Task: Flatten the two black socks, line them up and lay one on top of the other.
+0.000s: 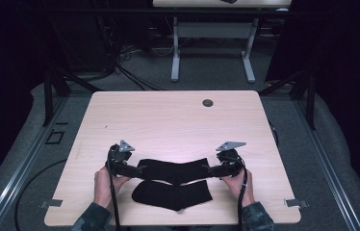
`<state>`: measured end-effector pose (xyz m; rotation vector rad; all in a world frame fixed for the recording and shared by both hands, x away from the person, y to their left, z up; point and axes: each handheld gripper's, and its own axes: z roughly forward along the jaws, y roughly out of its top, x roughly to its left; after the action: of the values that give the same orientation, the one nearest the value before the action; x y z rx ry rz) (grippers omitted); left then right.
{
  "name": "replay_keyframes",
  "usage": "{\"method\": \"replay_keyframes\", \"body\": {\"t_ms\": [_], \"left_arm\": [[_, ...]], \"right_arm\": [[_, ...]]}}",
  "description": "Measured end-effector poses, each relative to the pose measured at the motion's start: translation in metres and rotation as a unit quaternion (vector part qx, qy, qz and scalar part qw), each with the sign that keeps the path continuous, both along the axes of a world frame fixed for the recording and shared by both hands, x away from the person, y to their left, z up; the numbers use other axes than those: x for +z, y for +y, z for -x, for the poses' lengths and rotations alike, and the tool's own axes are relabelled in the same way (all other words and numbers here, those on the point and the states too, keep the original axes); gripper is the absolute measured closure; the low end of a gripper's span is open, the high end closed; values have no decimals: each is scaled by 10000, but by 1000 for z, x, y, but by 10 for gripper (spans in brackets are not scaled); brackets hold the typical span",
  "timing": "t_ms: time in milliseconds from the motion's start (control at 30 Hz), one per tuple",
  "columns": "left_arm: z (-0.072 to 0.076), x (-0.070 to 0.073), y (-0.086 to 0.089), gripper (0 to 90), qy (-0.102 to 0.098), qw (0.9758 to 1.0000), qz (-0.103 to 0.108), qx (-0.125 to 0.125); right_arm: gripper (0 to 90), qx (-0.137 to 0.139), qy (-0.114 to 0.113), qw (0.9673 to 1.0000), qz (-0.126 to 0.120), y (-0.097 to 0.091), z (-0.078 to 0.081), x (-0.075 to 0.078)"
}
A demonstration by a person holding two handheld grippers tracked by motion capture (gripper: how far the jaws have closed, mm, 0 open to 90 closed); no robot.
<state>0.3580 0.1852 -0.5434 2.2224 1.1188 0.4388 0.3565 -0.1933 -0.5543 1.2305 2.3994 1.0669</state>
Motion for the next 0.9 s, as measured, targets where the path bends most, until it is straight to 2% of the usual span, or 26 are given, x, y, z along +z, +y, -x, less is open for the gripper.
{"method": "replay_keyframes", "body": {"t_ms": [33, 67, 167, 267, 333, 533, 633, 733, 867, 900], "left_arm": [[3, 2, 2, 77, -48, 10000, -14, 13], [6, 4, 4, 77, -95, 9999, -13, 49], [14, 8, 12, 63, -145, 9998, 11, 108], [22, 10, 22, 49, -193, 9996, 54, 216], [28, 9, 31, 42, -244, 9992, 65, 296], [43, 2, 55, 15, -166, 9981, 91, 584], [49, -3, 67, 7, -115, 9972, 111, 733], [53, -10, 77, 3, -79, 9962, 130, 863], [56, -21, 86, 3, -43, 9948, 164, 1008], [57, -24, 88, 2, -12, 9942, 187, 1061]], "right_arm": [[134, -24, -136, 9999, 6, -5, 6, 4], [134, -24, -136, 9999, 6, -5, 6, 4], [53, -95, -287, 9995, 11, -13, 16, 10], [8, -156, -416, 9990, 63, -25, 26, 14], [0, -259, -484, 9984, 99, -34, 33, 18], [0, -576, -662, 9960, 182, -65, 51, 23], [0, -855, -669, 9939, 184, -87, 61, 20], [0, -978, -624, 9931, 144, -97, 65, 15], [0, -1195, -528, 9912, 204, -114, 71, 2], [0, -1284, -499, 9902, 209, -120, 73, -5]]}}
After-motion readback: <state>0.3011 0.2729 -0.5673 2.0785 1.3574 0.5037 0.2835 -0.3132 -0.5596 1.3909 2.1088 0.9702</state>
